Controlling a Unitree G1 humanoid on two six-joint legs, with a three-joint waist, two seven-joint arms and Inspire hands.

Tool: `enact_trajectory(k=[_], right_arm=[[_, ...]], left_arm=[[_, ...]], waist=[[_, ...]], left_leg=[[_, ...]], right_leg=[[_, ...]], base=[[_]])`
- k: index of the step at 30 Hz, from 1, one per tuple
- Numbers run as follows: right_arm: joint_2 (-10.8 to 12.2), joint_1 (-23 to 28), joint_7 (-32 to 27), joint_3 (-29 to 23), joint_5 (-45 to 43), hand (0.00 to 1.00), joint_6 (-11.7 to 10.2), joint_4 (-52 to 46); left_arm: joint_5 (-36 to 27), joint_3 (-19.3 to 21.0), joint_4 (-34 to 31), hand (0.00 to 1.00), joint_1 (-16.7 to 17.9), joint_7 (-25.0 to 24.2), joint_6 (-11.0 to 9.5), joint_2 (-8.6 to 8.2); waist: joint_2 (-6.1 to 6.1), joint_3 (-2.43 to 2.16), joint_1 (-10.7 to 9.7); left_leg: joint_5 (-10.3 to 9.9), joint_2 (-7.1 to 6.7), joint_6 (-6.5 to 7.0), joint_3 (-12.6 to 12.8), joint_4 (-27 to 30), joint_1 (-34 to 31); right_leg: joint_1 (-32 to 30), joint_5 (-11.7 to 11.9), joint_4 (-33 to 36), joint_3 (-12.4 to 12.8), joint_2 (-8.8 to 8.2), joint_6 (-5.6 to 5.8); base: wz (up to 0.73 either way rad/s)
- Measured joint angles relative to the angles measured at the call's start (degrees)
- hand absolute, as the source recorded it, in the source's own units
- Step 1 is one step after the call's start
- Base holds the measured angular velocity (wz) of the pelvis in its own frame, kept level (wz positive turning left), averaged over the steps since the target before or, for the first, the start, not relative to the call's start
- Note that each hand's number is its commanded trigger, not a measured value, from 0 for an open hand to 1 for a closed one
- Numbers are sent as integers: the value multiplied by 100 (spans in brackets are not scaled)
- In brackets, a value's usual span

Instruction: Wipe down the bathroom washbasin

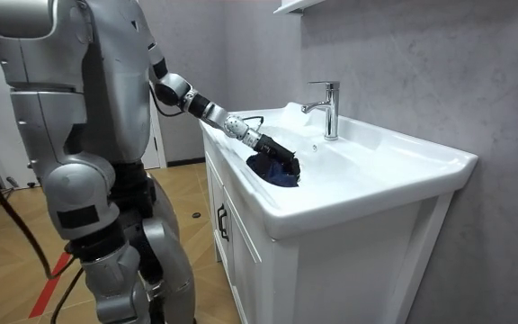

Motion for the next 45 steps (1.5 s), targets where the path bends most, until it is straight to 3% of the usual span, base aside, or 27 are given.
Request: enact_trajectory(k=[5, 12, 16, 20, 25, 28, 33, 38, 41, 45], right_arm=[[-96, 42, 252, -119, -17, 0, -22, 26], [-108, 156, 351, -414, -377, 0, -76, 53], [-101, 156, 354, -624, -430, 0, -73, 132], [-120, 223, 372, -831, -449, 0, -78, 122], [-119, 190, 485, -857, -443, 0, -94, 113], [-147, 226, 482, -866, -636, 0, -90, 104], [-160, 297, 473, -895, -606, 0, -88, 13], [-161, 289, 419, -1182, -786, 0, -85, -2], [-170, 327, 346, -1234, -917, 0, -65, -3], [-179, 352, 312, -1389, -890, 0, -61, -28]], left_arm=[[1016, -12, -101, 100, 223, -1, 45, 259], [1543, 245, -332, 100, 616, -150, 107, 338], [1816, 381, -744, 100, 922, -393, 159, 648], [2416, 489, -1264, 100, 1252, -794, 382, 1004], [2862, 562, -1278, 100, 1300, -1108, 709, 1259], [3115, 852, -1271, 100, 1442, -1293, 860, 1335], [3319, 1120, -1276, 100, 1576, -1459, 991, 1487], [3482, 1640, -1241, 100, 1808, -1483, 1018, 1492], [3660, 1881, -1223, 100, 1896, -1417, 1141, 1493], [3771, 2030, -1218, 100, 2075, -1177, 1150, 1492]], waist=[[32, -24, -42], [8, -49, 35], [-50, -115, 39], [-103, -186, 289], [-100, -199, 545], [-89, -206, 674], [-24, -234, 673], [0, -237, 769], [6, -238, 849], [16, -249, 924]], left_leg=[[0, -2, -1, -37, -69, 183], [-1, -29, -4, -190, -148, 508], [-20, 3, -35, -329, -141, 506], [-57, 28, -89, -439, -82, 526], [-71, 37, -110, -520, -102, 613], [-72, 40, -112, -500, -160, 731], [-128, 89, -199, -503, -171, 746], [-132, 121, -206, -482, -177, 779], [-136, 118, -212, -520, -192, 842], [-138, 113, -215, -515, -255, 953]], right_leg=[[177, -17, -37, -68, 3, -32], [602, -4, -294, -119, 28, -37], [763, 68, -536, -242, 105, -76], [913, 109, -716, -277, 158, -97], [1136, 171, -909, -382, 201, -102], [1224, 171, -913, -372, 204, -102], [1252, 172, -922, -370, 228, -102], [1217, 187, -922, -343, 270, -130], [1268, 187, -940, -302, 284, -131], [1332, 191, -1014, -214, 296, -138]], base=[[1], [-1], [11], [4], [12], [-3], [-3], [-10], [-8], [-18]])
